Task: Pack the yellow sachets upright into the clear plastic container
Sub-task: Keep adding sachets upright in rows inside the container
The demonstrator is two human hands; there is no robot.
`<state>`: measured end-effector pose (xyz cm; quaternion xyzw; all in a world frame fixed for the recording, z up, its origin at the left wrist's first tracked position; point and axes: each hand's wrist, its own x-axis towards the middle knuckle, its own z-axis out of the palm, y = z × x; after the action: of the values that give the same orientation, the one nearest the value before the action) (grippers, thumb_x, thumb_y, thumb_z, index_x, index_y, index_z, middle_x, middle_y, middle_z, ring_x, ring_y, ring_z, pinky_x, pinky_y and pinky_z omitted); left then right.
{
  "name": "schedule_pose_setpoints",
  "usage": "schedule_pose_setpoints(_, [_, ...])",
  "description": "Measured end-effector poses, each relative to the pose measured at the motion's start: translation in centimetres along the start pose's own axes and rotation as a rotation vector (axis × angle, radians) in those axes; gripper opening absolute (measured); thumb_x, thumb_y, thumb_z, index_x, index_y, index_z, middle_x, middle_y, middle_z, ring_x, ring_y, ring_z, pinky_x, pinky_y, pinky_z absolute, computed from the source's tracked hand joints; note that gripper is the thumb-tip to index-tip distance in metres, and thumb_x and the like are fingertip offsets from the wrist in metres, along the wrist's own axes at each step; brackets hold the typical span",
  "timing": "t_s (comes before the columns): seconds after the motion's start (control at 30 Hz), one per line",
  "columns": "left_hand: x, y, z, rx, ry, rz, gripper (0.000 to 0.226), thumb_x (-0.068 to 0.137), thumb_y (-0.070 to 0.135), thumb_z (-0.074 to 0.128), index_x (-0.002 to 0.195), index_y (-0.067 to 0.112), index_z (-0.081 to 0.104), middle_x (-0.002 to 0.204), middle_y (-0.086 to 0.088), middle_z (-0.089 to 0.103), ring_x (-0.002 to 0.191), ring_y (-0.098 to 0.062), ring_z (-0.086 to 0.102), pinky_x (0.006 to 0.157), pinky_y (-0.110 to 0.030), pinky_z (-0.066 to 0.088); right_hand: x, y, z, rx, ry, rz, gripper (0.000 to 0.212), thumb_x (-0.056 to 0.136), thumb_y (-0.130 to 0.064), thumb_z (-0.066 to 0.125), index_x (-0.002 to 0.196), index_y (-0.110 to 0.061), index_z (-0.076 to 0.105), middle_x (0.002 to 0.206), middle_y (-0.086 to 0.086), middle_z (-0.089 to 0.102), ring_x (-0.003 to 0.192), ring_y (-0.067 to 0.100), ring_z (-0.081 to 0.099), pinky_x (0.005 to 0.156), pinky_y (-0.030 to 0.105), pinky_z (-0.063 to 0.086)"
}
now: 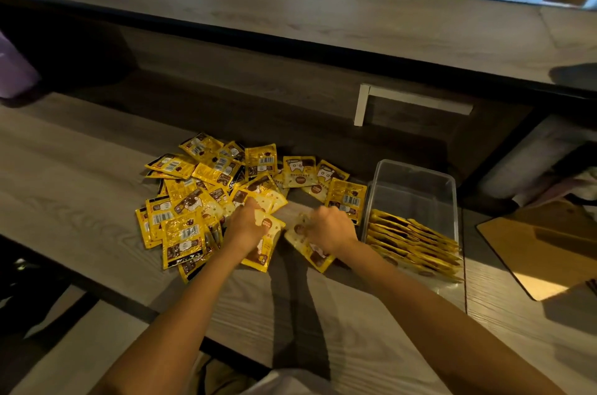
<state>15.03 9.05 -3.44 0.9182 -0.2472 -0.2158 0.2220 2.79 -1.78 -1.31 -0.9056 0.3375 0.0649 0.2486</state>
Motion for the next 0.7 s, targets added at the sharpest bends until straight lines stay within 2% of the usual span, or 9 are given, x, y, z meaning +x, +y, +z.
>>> schedule_pose_setpoints(0.13, [-0.3,3.3,-2.8,-0.070,0.125,0.049,0.025,0.086,0.019,0.063,0.109,0.010,0.056,0.112,-0.013,0.061,0.102,-0.030,0.058,0.070,-0.030,0.038,0.3,-0.5,-2.7,0.185,0.180,-0.083,0.027,0.095,-0.027,0.051,0.102,-0.008,0.070,0.083,0.011,0.066,0.074,0.022,0.062,0.058,0.024,0.040])
schedule_pose_setpoints(0.23, [-0.9,6.2,-5.1,-0.115,0.228,0.163,0.020,0.088,0.014,0.060,0.108,0.011,0.062,0.112,-0.010,0.064,0.105,-0.029,0.057,0.077,-0.033,0.044,0.4,-0.2,-5.1,0.283,0.347,-0.105,0.024,0.093,-0.017,0.054,0.092,0.001,0.070,0.071,0.009,0.057,0.059,0.016,0.050,0.054,0.025,0.035])
schedule_pose_setpoints(0.27, [-1.0,7.1,-5.7,-0.112,0.257,0.206,0.021,0.088,0.012,0.060,0.109,0.013,0.064,0.112,-0.009,0.065,0.108,-0.027,0.056,0.081,-0.034,0.045,0.4,0.0,-6.0,0.326,0.403,-0.109,0.020,0.092,-0.013,0.056,0.092,0.001,0.070,0.073,0.011,0.062,0.063,0.019,0.056,0.057,0.028,0.040])
schedule_pose_setpoints(0.33, [-1.3,9.1,-6.5,-0.137,0.293,0.286,0.021,0.087,0.011,0.061,0.107,0.015,0.066,0.108,-0.006,0.068,0.103,-0.022,0.059,0.078,-0.030,0.045,0.1,0.6,-7.6,0.390,0.497,-0.118,0.020,0.089,-0.006,0.057,0.106,-0.005,0.068,0.096,0.012,0.071,0.090,0.023,0.066,0.076,0.034,0.055])
schedule_pose_setpoints(0.4, [-1.6,11.0,-6.8,-0.186,0.290,0.334,0.019,0.086,0.010,0.062,0.103,0.015,0.067,0.102,-0.003,0.068,0.091,-0.013,0.057,0.069,-0.021,0.043,-0.5,1.6,-9.2,0.397,0.545,-0.083,0.028,0.088,-0.003,0.056,0.115,-0.008,0.063,0.111,0.009,0.069,0.103,0.017,0.063,0.087,0.032,0.055])
schedule_pose_setpoints(0.53, [-2.0,14.7,-5.5,-0.237,0.197,0.446,0.016,0.084,0.008,0.062,0.097,0.017,0.067,0.096,0.000,0.063,0.092,-0.008,0.054,0.072,-0.017,0.041,-2.0,4.9,-11.7,0.435,0.655,0.062,0.015,0.092,-0.009,0.051,0.104,-0.005,0.060,0.105,0.010,0.067,0.088,0.007,0.049,0.074,0.024,0.051])
schedule_pose_setpoints(0.6, [-2.0,16.5,-4.2,-0.247,0.139,0.510,0.014,0.083,0.006,0.062,0.092,0.016,0.067,0.097,-0.001,0.064,0.095,-0.012,0.053,0.074,-0.021,0.041,-2.8,7.0,-12.5,0.442,0.710,0.115,0.018,0.094,-0.019,0.051,0.101,-0.004,0.059,0.106,0.011,0.067,0.088,0.012,0.056,0.062,0.018,0.045])
schedule_pose_setpoints(0.63, [-2.0,17.3,-3.3,-0.265,0.101,0.532,0.014,0.083,0.005,0.062,0.091,0.015,0.067,0.097,-0.002,0.065,0.096,-0.013,0.054,0.074,-0.021,0.043,-3.1,8.0,-12.7,0.441,0.730,0.141,0.021,0.094,-0.023,0.051,0.099,-0.005,0.059,0.106,0.012,0.068,0.090,0.017,0.060,0.061,0.020,0.046])
schedule_pose_setpoints(0.7, [-2.0,18.7,-1.6,-0.300,0.013,0.568,0.014,0.083,0.001,0.061,0.090,0.011,0.067,0.095,-0.003,0.064,0.091,-0.011,0.055,0.067,-0.013,0.042,-3.9,10.2,-12.8,0.429,0.748,0.202,0.026,0.094,-0.028,0.050,0.096,-0.004,0.059,0.102,0.013,0.069,0.092,0.026,0.064,0.069,0.034,0.051])
